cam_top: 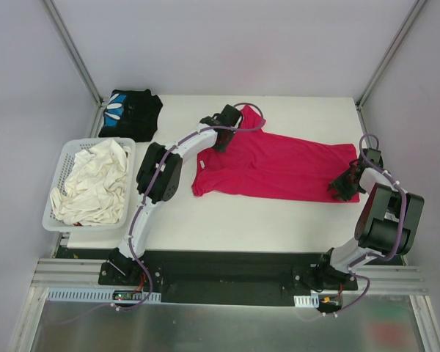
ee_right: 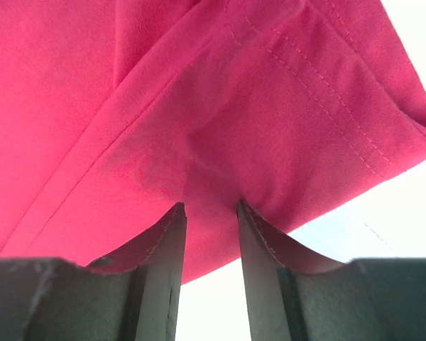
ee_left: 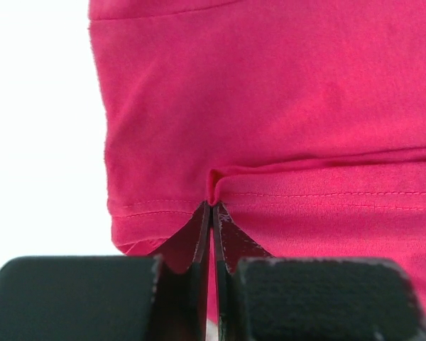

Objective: Fold and stack the t-shirts
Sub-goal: Fold the flattened tshirt in 1/3 of the way

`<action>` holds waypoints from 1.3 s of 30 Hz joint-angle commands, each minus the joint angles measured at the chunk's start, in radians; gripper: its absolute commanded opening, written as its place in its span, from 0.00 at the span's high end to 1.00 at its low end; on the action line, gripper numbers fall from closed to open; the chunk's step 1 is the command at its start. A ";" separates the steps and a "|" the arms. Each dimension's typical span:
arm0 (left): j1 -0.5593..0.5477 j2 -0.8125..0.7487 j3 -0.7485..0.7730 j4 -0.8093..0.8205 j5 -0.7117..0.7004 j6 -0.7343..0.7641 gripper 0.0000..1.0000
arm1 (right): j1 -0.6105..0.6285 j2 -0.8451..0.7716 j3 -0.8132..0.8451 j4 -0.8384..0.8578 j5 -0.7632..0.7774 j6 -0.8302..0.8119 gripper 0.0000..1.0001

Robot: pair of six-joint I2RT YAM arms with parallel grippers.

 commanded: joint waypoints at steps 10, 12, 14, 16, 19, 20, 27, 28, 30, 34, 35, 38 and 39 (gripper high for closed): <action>-0.007 -0.036 0.074 -0.016 -0.125 -0.013 1.00 | -0.007 0.003 0.008 -0.007 0.020 -0.009 0.62; -0.007 -0.039 0.075 -0.016 -0.137 -0.008 1.00 | -0.007 0.005 0.009 -0.009 0.020 -0.007 0.62; -0.006 -0.038 0.075 -0.014 -0.150 -0.002 1.00 | -0.007 0.006 0.009 -0.007 0.021 -0.007 0.62; -0.006 -0.038 0.083 -0.013 -0.148 0.004 1.00 | -0.007 0.008 0.011 -0.007 0.024 -0.009 0.62; -0.006 -0.024 0.098 -0.013 -0.143 0.007 1.00 | -0.007 0.009 0.012 -0.007 0.026 -0.012 0.62; -0.006 -0.016 0.104 -0.016 -0.142 0.007 1.00 | -0.007 0.008 0.014 -0.009 0.026 -0.011 0.62; -0.001 -0.016 0.117 -0.014 -0.192 0.008 1.00 | -0.007 0.012 0.022 -0.012 0.027 -0.015 0.62; 0.001 -0.019 0.112 -0.013 -0.199 0.003 1.00 | -0.007 0.014 0.022 -0.012 0.027 -0.014 0.62; 0.001 -0.029 0.109 -0.014 -0.205 -0.005 1.00 | -0.007 0.015 0.020 -0.014 0.026 -0.015 0.62; -0.001 -0.035 0.100 -0.016 -0.193 -0.022 1.00 | -0.007 0.015 0.022 -0.012 0.024 -0.017 0.62; -0.001 -0.029 0.097 -0.014 -0.193 -0.025 1.00 | -0.007 0.015 0.022 -0.014 0.026 -0.017 0.62; -0.004 -0.006 0.098 -0.014 -0.171 -0.031 1.00 | -0.007 0.012 0.023 -0.012 0.024 -0.018 0.62; -0.006 -0.001 0.095 -0.016 -0.165 -0.028 1.00 | -0.007 0.011 0.023 -0.012 0.024 -0.017 0.62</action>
